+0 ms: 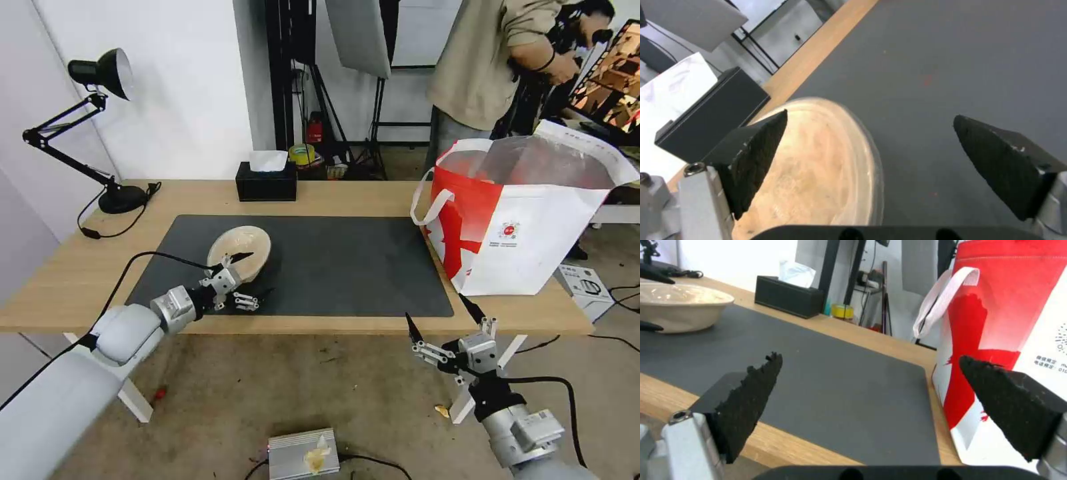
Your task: Pick up the trash from the table and place it into the takeout bag.
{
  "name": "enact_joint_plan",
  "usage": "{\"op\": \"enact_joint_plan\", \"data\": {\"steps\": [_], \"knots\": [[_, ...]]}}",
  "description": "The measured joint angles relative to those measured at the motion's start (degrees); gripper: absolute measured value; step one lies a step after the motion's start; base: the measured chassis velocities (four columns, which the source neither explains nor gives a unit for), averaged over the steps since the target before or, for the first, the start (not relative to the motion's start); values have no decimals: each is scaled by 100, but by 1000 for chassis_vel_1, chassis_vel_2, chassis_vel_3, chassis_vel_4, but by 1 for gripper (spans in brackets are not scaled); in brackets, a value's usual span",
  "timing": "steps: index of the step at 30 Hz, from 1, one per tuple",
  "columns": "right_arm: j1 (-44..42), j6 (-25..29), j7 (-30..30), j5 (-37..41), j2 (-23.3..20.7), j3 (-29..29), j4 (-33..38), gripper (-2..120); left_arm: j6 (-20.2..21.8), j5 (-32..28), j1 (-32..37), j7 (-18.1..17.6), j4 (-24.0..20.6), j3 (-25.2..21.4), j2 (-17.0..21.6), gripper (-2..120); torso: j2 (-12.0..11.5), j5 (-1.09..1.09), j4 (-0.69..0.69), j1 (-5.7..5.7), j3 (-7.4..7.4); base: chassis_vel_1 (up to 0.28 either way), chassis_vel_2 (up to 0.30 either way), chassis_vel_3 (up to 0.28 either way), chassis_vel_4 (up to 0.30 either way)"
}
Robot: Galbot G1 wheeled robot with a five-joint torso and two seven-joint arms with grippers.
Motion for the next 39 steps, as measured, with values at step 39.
{"op": "enact_joint_plan", "data": {"steps": [39], "knots": [[0,0,0,0,0,0,0,100,-56,416,-219,-47,632,-113,-165,100,0,0,-1,0,0,0,0,0,0]]}}
